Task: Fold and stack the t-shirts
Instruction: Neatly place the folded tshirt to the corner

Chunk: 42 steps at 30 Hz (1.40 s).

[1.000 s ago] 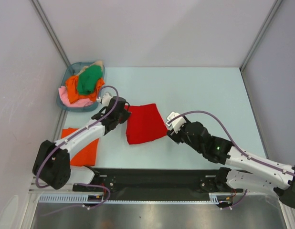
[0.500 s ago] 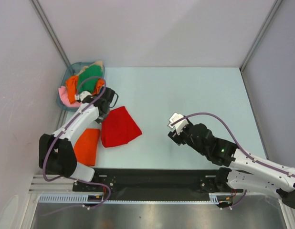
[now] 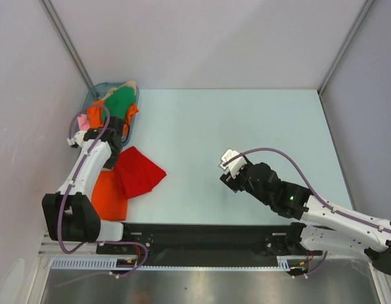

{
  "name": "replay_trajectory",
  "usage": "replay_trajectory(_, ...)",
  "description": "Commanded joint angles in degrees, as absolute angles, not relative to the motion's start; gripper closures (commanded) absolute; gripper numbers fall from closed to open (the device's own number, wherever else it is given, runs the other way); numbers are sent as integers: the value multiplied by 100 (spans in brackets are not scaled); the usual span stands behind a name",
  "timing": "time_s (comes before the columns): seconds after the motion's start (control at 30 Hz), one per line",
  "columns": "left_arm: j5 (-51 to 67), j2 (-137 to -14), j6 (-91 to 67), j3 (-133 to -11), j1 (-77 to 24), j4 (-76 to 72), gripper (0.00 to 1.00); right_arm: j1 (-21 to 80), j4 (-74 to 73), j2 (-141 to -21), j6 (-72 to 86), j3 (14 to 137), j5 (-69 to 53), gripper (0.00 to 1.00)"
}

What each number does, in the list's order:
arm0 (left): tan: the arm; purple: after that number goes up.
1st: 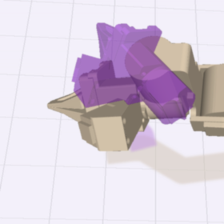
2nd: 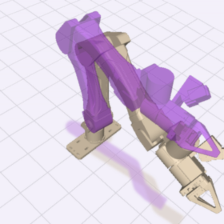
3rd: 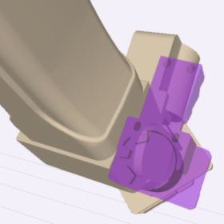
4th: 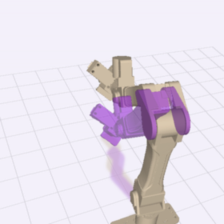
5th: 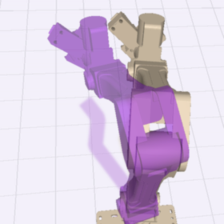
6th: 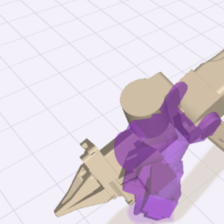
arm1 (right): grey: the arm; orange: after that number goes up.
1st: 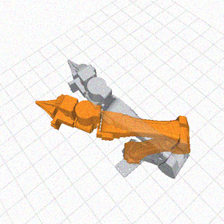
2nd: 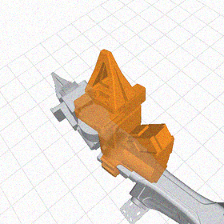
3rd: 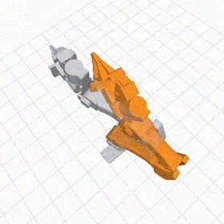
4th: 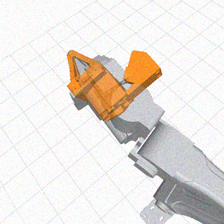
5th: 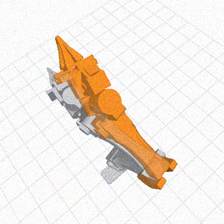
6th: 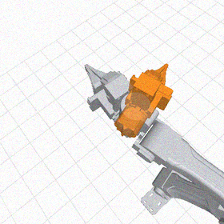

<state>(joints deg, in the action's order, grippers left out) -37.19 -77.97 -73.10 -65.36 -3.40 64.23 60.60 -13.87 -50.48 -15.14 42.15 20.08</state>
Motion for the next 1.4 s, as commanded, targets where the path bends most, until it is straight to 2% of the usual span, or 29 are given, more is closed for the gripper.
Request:
replay_trajectory(0.0, -4034, -7576, -7550, -6723, -18, 6601, 100, 6100, -1248, -5062, -1573, 4483, 2048, 41)
replay_trajectory(0.3, -3920, -8033, -7453, -7514, 544, 6662, 100, 6100, -1248, -5098, -1494, 4447, 2013, 41)
replay_trajectory(0.57, -3964, -8130, -7260, -8226, 633, 6715, 100, 6100, -1266, -5080, -1485, 4412, 2030, 41)
replay_trajectory(1.1, -3876, -8113, -6355, -8543, 1327, 6662, 100, 6064, -1178, -5071, -1512, 4333, 1978, 41)
replay_trajectory(1.37, -3753, -7840, -5951, -8227, 1389, 6609, 99, 6064, -1072, -5159, -1477, 4289, 1916, 41)
